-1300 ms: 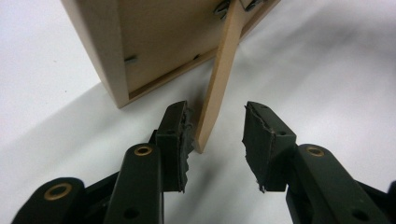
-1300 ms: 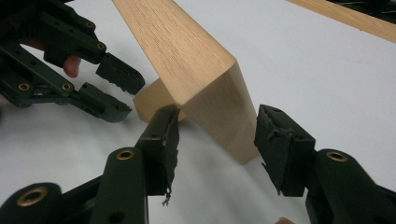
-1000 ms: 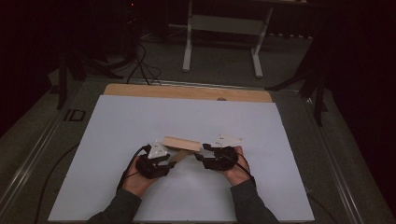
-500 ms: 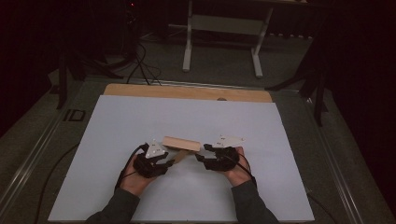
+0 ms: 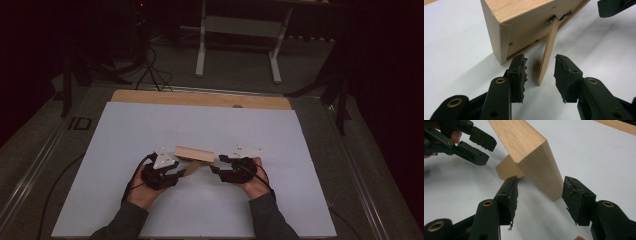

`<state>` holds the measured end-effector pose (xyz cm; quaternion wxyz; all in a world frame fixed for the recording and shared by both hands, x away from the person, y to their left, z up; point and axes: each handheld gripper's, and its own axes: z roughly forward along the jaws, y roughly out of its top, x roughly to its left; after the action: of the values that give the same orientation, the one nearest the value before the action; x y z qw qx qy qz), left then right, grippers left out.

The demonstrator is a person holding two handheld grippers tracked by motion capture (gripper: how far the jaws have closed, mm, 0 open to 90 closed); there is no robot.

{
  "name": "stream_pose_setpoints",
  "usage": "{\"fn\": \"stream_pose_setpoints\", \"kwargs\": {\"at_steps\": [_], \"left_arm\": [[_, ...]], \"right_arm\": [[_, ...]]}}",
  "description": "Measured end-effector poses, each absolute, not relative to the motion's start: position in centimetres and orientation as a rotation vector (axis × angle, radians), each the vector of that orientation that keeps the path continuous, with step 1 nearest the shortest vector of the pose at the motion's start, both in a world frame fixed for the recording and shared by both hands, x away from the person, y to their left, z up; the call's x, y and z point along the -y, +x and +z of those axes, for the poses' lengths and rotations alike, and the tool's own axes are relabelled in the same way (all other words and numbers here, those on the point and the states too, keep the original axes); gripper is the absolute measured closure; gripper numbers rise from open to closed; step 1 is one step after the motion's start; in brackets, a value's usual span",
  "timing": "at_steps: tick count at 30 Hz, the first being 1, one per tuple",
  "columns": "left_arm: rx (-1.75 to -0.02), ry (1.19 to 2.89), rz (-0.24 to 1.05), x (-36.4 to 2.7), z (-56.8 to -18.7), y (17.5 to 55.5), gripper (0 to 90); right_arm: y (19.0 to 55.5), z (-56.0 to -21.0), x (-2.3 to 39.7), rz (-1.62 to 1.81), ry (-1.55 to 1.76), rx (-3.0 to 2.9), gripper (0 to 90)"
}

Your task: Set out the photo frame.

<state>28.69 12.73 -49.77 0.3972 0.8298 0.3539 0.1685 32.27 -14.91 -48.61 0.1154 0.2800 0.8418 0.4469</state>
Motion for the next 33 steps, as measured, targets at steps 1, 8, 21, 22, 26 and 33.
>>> {"fn": "stream_pose_setpoints", "kwargs": {"at_steps": [1,8,21,22,26,33], "left_arm": [[-0.900,2.098,0.426,-12.7,-49.7,28.7,60.0],[-0.894,2.089,0.436,-12.8,-49.5,28.6,60.5],[-0.893,2.071,0.468,-12.9,-49.2,28.4,66.7],[-0.894,2.071,0.473,-12.9,-49.1,28.3,67.8],[-0.888,2.071,0.484,-12.8,-49.1,28.3,70.2],[-0.904,2.064,0.494,-12.6,-49.1,28.4,75.4]], "right_arm": [[32.3,-48.6,15.0,1.310,0.822,-2.470,45.7],[32.4,-48.9,15.4,1.301,0.825,-2.483,46.1],[32.8,-49.4,15.9,1.255,0.865,-2.482,52.2],[32.8,-49.4,15.9,1.252,0.868,-2.478,54.9],[32.8,-49.4,16.1,1.255,0.872,-2.473,62.8],[33.1,-49.1,16.2,1.264,0.909,-2.406,76.7]]}}
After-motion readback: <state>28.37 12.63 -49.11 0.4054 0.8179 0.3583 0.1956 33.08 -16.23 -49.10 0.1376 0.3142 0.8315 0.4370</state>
